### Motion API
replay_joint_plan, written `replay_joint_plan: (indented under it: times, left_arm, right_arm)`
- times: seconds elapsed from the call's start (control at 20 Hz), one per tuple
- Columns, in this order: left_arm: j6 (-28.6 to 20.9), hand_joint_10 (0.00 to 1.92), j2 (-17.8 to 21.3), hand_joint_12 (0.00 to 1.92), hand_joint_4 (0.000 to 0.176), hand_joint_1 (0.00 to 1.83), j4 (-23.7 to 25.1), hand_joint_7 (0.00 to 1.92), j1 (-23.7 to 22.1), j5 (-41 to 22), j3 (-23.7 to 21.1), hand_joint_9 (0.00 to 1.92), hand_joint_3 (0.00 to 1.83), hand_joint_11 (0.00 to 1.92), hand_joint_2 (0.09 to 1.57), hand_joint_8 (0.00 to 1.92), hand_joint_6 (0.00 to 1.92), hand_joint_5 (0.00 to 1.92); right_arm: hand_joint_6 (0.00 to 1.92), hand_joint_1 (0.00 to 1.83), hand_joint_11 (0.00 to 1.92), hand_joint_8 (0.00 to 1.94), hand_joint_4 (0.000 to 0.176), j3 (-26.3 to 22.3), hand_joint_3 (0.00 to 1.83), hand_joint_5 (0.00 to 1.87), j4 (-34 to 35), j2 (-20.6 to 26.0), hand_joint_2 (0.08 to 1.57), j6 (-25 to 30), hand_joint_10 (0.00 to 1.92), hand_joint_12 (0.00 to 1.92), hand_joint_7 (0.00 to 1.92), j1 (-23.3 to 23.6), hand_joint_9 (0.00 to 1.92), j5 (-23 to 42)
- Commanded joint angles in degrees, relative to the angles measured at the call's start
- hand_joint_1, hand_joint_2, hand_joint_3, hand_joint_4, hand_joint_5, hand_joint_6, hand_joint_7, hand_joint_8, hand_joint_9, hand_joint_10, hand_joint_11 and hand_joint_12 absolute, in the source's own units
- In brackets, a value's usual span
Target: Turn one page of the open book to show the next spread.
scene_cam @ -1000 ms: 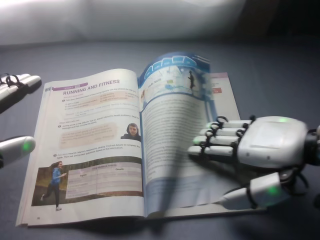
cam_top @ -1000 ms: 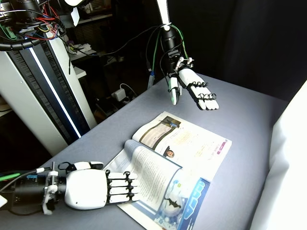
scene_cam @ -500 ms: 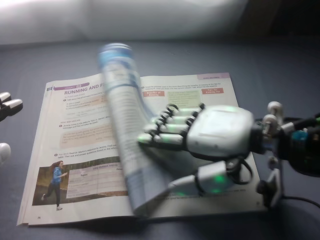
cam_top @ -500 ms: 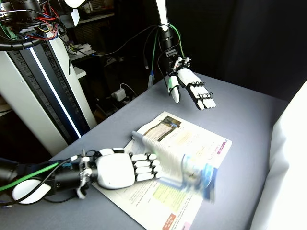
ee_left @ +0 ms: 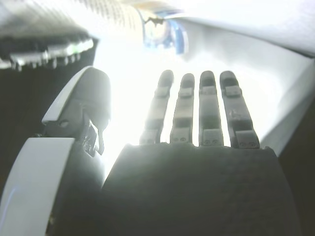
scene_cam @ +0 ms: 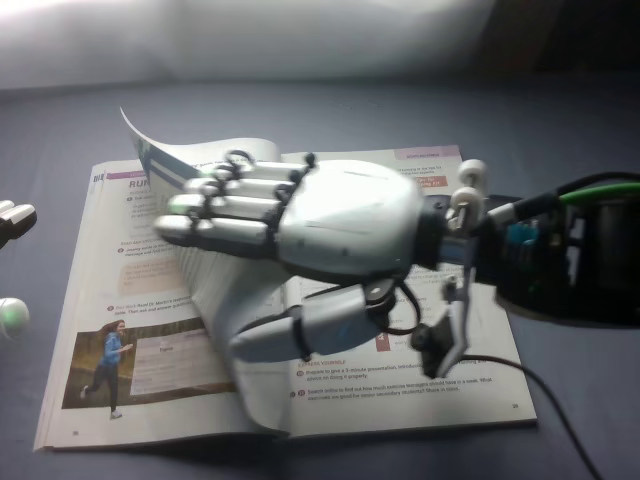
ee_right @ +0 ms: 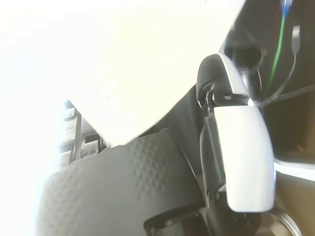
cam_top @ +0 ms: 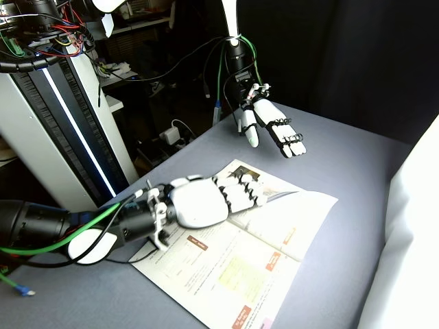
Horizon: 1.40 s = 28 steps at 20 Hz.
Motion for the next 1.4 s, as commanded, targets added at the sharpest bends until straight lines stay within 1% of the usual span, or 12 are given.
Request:
replay_joint_plan:
  times: [0.0,0.05,0.1,0.25,0.35,0.75,0.8,0.95,1.0,1.2,1.25,1.35]
  left_arm:
    - [-0.3,0.15,-0.2,1.14,0.000,0.05,-0.9,0.28,-0.1,-6.5,0.4,0.30,0.02,0.00,1.28,0.03,0.02,0.21]
    - [-0.4,0.17,-0.3,1.40,0.000,0.01,-0.9,0.36,-0.1,-6.5,0.5,0.39,0.00,0.01,1.22,0.04,0.03,0.25]
    - [-0.4,0.07,-0.4,0.86,0.000,0.00,-1.0,0.28,-0.1,-6.5,0.6,0.27,0.08,0.00,1.41,0.01,0.01,0.19]
    - [-0.4,0.01,-0.8,0.63,0.000,0.00,-1.2,0.27,-0.1,-6.6,0.8,0.19,0.06,0.00,1.43,0.00,0.04,0.36]
    - [-0.6,0.02,-0.9,0.85,0.000,0.00,-1.2,0.36,-0.1,-6.8,0.9,0.30,0.00,0.00,1.27,0.01,0.02,0.43]
    - [-0.5,0.02,0.1,0.87,0.000,0.00,-1.3,0.37,-0.2,-9.3,-0.1,0.31,0.00,0.00,1.27,0.01,0.02,0.44]
    - [-0.3,0.00,0.4,0.17,0.000,0.25,-1.3,0.07,-0.2,-10.0,-0.5,0.06,0.01,0.00,1.40,0.00,0.00,0.19]
    - [0.1,0.00,1.1,0.01,0.000,0.25,-0.8,0.00,-0.2,-12.3,-1.0,0.00,0.01,0.00,1.42,0.00,0.00,0.04]
    - [0.3,0.00,1.3,0.00,0.024,0.22,-0.5,0.00,-0.4,-13.0,-1.2,0.00,0.00,0.00,1.41,0.00,0.00,0.02]
    - [1.2,0.00,1.6,0.00,0.021,0.08,2.1,0.00,-2.9,-13.7,-1.1,0.00,0.00,0.00,1.35,0.00,0.00,0.00]
    - [1.3,0.00,1.5,0.00,0.055,0.03,2.8,0.00,-3.7,-13.7,-0.9,0.00,0.00,0.00,1.32,0.00,0.00,0.00]
    - [1.4,0.00,1.0,0.00,0.056,0.07,4.5,0.00,-5.9,-13.4,-0.3,0.00,0.00,0.00,1.31,0.00,0.00,0.00]
  right_arm:
    - [0.00,0.00,0.00,0.00,0.000,-0.1,0.00,0.00,1.5,-0.2,1.20,0.3,0.00,0.00,0.00,0.9,0.00,8.6]
    - [0.00,0.00,0.00,0.00,0.000,-0.1,0.00,0.00,1.5,-0.5,1.19,0.8,0.00,0.00,0.00,1.1,0.00,10.3]
    - [0.00,0.02,0.00,0.00,0.000,-0.5,0.00,0.00,1.5,-0.6,1.18,1.5,0.00,0.00,0.00,1.4,0.00,12.7]
    - [0.00,0.06,0.00,0.00,0.000,-2.1,0.00,0.00,0.9,-0.6,1.16,2.1,0.00,0.00,0.00,2.2,0.00,18.0]
    - [0.00,0.04,0.00,0.00,0.000,-3.4,0.00,0.00,-0.3,-0.4,1.16,2.4,0.00,0.00,0.00,3.2,0.00,20.6]
    - [0.00,0.04,0.00,0.00,0.000,-7.7,0.00,0.00,-0.8,8.6,1.16,2.8,0.00,0.00,0.00,3.2,0.00,19.2]
    - [0.00,0.06,0.00,0.00,0.000,-8.4,0.00,0.00,-0.6,10.0,1.15,2.5,0.00,0.00,0.00,3.1,0.00,18.4]
    - [0.00,0.04,0.00,0.00,0.000,-10.6,0.00,0.00,2.0,13.2,1.16,-0.6,0.00,0.00,0.00,1.4,0.00,16.6]
    - [0.00,0.19,0.00,0.00,0.000,-11.3,0.00,0.00,3.4,15.0,1.17,-2.0,0.00,0.00,0.00,0.6,0.00,16.3]
    - [0.00,0.06,0.00,0.00,0.000,-14.0,0.03,0.00,11.3,21.2,1.26,-8.5,0.00,0.00,0.00,-3.2,0.00,16.3]
    - [0.00,0.10,0.00,0.00,0.000,-14.7,0.01,0.00,12.8,22.6,1.24,-10.1,0.00,0.00,0.00,-3.9,0.00,16.3]
    - [0.00,0.15,0.00,0.00,0.000,-16.7,0.00,0.00,16.1,25.8,1.22,-13.6,0.00,0.00,0.00,-5.8,0.00,16.3]
